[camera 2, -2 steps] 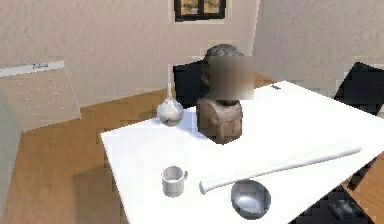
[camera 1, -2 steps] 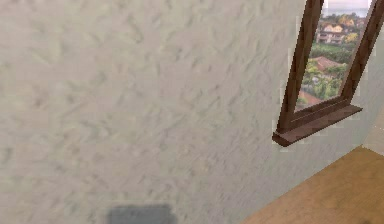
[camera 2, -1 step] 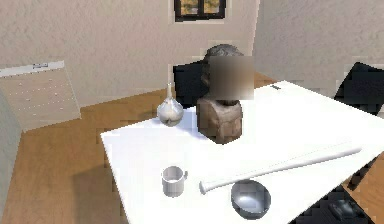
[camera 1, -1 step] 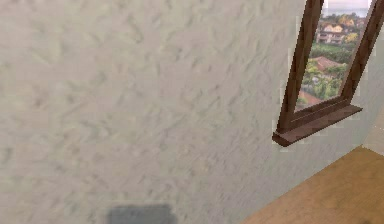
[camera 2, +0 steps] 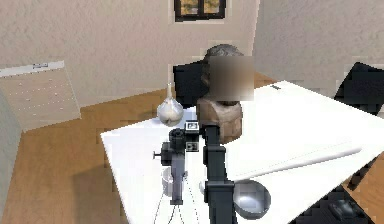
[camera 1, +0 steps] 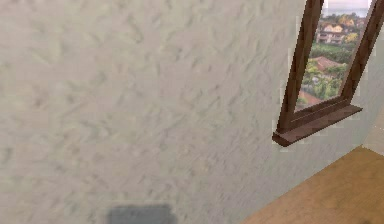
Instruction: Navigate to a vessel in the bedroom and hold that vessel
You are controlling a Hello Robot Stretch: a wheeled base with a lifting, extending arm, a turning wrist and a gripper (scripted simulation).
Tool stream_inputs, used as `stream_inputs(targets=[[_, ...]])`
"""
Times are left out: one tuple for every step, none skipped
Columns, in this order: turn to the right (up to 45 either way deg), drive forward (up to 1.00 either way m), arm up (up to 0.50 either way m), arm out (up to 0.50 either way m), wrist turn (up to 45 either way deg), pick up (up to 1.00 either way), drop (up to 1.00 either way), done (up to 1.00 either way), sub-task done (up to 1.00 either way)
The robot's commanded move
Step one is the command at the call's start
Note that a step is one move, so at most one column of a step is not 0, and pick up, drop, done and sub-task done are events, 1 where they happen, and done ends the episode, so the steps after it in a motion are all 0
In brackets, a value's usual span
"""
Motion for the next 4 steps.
stream_inputs(targets=[[0.0, 0.0, 0.0, 0.0, 45.0, 0.0, 0.0, 0.0, 0.0], [0.0, 0.0, 0.0, 0.0, 45.0, 0.0, 0.0, 0.0, 0.0], [0.0, 0.0, 0.0, 0.0, 45.0, 0.0, 0.0, 0.0, 0.0], [0.0, 0.0, 0.0, 0.0, 24.0, 0.0, 0.0, 0.0, 0.0]])
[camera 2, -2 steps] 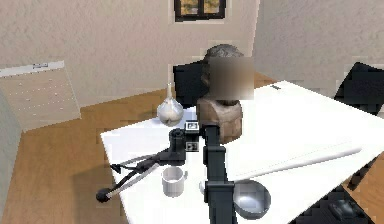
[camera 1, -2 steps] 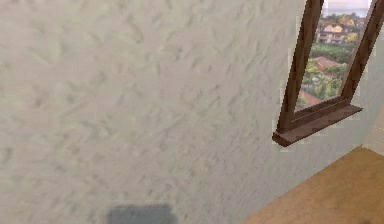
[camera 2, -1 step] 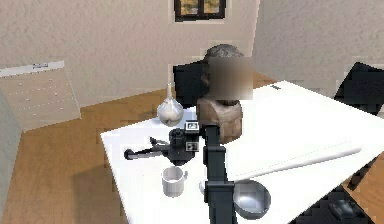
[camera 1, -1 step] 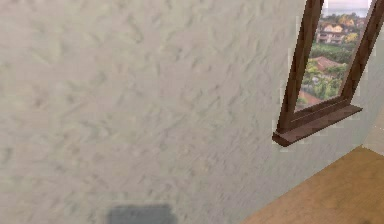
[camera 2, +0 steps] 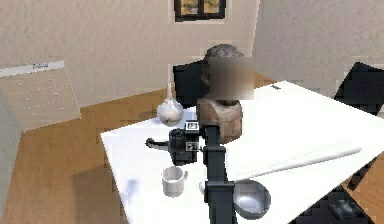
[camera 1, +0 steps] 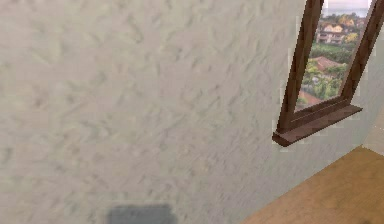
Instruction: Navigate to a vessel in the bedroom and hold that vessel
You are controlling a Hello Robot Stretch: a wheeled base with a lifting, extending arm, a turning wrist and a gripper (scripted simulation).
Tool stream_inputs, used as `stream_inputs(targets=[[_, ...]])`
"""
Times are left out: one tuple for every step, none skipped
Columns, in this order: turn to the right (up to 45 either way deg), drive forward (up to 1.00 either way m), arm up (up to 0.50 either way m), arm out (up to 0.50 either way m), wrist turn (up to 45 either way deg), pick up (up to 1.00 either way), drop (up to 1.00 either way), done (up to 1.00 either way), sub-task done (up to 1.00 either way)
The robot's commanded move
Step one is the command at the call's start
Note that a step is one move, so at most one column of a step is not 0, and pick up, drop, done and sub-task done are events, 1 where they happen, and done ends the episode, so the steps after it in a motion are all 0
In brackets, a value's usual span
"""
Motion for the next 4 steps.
stream_inputs(targets=[[0.0, 0.0, -0.3, 0.0, 0.0, 0.0, 0.0, 0.0, 0.0], [0.0, 0.0, 0.0, 0.0, 0.0, 1.0, 0.0, 0.0, 0.0], [0.0, 0.0, 0.1, 0.0, 0.0, 0.0, 0.0, 0.0, 0.0], [0.0, 0.0, 0.0, 0.0, 0.0, 0.0, 0.0, 1.0, 0.0]])
